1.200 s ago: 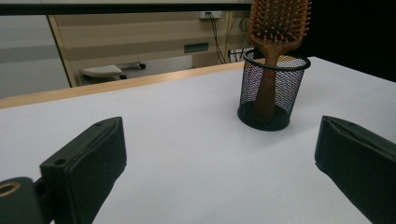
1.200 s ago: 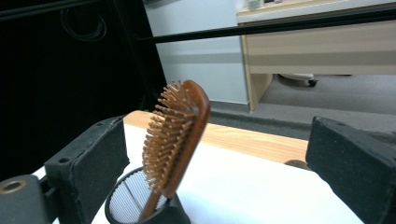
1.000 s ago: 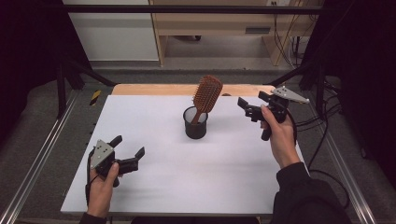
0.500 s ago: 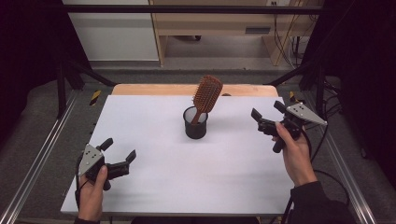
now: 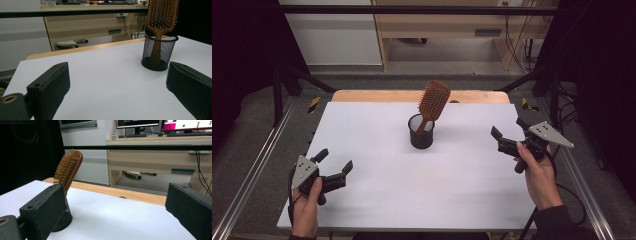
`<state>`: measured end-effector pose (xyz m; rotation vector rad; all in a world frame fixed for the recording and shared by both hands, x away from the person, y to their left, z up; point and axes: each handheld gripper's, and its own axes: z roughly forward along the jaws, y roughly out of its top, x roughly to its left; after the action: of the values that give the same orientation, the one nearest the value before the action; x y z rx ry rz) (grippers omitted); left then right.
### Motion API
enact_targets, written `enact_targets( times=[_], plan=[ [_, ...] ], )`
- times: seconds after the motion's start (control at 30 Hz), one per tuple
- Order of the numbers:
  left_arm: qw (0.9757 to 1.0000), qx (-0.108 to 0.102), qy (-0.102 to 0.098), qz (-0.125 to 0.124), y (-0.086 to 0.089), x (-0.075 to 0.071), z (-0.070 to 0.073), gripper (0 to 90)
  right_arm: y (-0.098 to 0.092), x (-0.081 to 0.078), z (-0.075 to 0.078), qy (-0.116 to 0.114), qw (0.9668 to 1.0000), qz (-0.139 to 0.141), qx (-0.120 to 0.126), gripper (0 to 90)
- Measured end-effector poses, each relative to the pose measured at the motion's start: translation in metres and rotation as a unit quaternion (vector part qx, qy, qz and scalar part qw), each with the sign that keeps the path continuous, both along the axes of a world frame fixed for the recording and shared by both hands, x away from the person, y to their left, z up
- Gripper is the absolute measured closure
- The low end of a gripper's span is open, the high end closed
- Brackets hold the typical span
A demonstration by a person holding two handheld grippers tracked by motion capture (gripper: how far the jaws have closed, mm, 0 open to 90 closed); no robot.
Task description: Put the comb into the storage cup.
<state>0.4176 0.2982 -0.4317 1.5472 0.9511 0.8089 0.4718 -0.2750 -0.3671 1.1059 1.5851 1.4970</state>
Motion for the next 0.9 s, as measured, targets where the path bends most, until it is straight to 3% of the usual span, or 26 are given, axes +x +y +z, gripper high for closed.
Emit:
enact_targets(
  times=[0.3, 0.9],
  plan=[
    [1.0, 0.001, 0.005, -0.003, 0.005, -0.003, -0.002, 3.7, -0.009, -0.015, -0.013, 0.01, 0.9999, -0.001, -0.005, 3.5],
    [0.9999, -0.016, 0.0, 0.0, 0.015, -0.013, -0.006, 3.9, -0.025, -0.039, -0.038, 0.014, 0.9998, 0.003, -0.011, 4.7]
  ],
)
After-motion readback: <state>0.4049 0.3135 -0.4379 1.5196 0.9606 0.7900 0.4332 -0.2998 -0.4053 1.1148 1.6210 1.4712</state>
